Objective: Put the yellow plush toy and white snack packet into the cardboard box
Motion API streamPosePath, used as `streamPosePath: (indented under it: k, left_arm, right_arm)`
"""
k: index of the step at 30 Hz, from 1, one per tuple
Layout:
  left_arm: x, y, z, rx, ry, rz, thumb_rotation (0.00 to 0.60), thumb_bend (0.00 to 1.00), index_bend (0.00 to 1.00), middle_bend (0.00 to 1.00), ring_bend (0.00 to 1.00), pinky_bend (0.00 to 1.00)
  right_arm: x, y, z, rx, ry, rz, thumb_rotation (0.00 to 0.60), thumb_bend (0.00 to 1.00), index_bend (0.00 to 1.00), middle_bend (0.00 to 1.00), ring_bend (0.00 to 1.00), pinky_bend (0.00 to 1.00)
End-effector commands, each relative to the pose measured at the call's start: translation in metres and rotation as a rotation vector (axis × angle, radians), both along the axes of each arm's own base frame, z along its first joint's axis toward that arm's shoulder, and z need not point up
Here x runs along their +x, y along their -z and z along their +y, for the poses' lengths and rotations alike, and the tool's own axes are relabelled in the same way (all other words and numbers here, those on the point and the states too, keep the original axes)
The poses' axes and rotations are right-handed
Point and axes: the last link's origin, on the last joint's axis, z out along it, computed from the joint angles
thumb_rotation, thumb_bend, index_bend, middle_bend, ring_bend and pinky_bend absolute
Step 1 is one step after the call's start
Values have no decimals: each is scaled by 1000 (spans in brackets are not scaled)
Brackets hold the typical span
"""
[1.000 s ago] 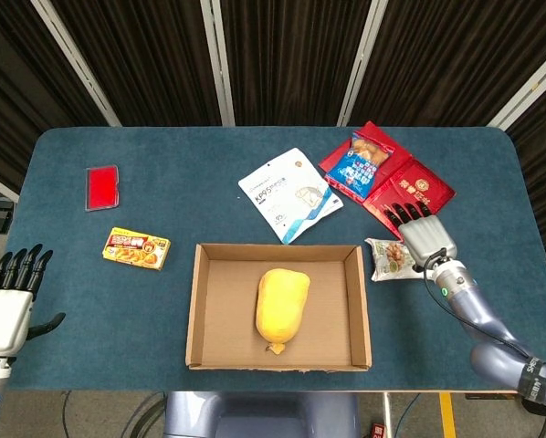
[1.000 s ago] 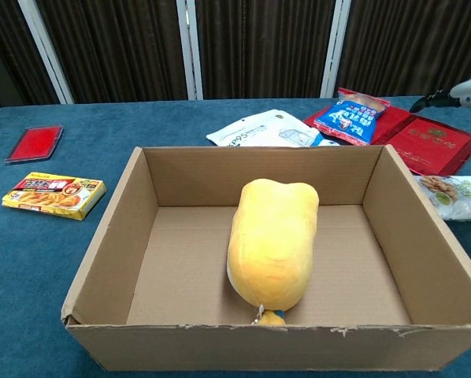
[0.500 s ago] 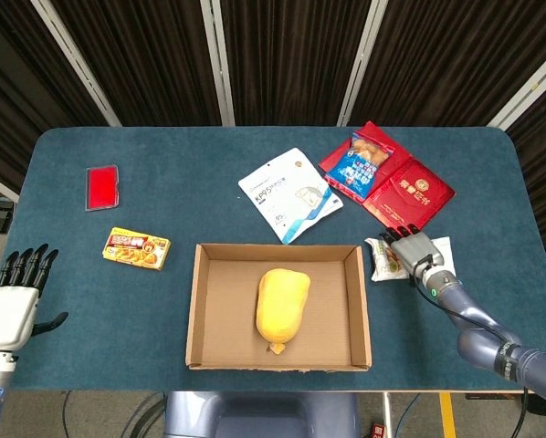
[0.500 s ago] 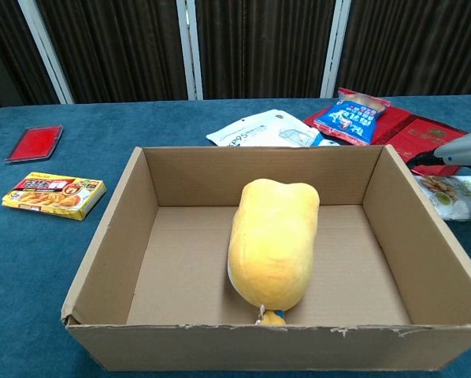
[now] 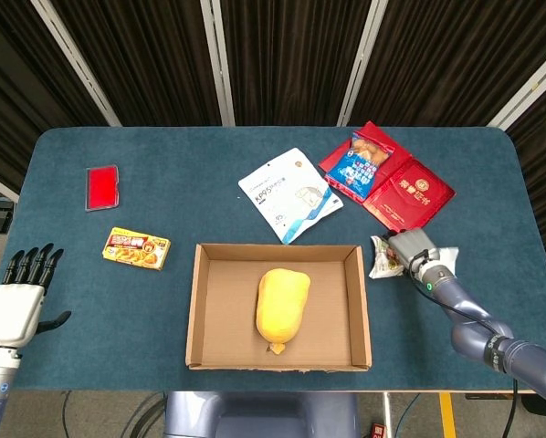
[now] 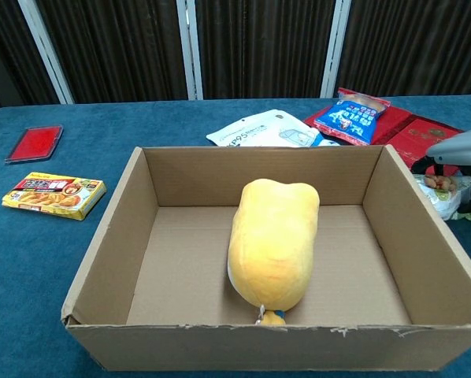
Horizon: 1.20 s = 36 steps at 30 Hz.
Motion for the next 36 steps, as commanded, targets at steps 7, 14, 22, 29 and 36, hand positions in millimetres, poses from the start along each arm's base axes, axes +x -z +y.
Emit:
streamPosePath:
  k: [7, 14, 22, 29, 36]
  left_arm:
    - [3, -3, -3, 2, 17, -10, 600, 37, 0, 0, 0, 0]
    - [5, -8, -7, 10, 36, -29, 600, 37, 0, 0, 0, 0]
    - [3, -10, -8, 0, 39, -39, 600, 37, 0, 0, 0, 0]
    - [5, -14, -11, 8, 53, -53, 600, 39, 0, 0, 0, 0]
    - [8, -13, -15, -15, 77, -61, 600, 38, 0, 0, 0, 0]
  right_arm:
    - [15, -18, 10, -63, -128, 7, 600, 387, 636, 576, 619, 864]
    - [46, -51, 25, -136, -243, 13, 600, 387, 636, 578, 619, 864]
    - [100, -77, 36, -192, -358, 45, 600, 387, 638, 582, 619, 863]
    - [160, -80, 54, -208, -470, 62, 600, 387, 632, 578, 615, 859]
    - [202, -51, 80, -160, -505, 31, 600, 370, 604, 558, 603, 848]
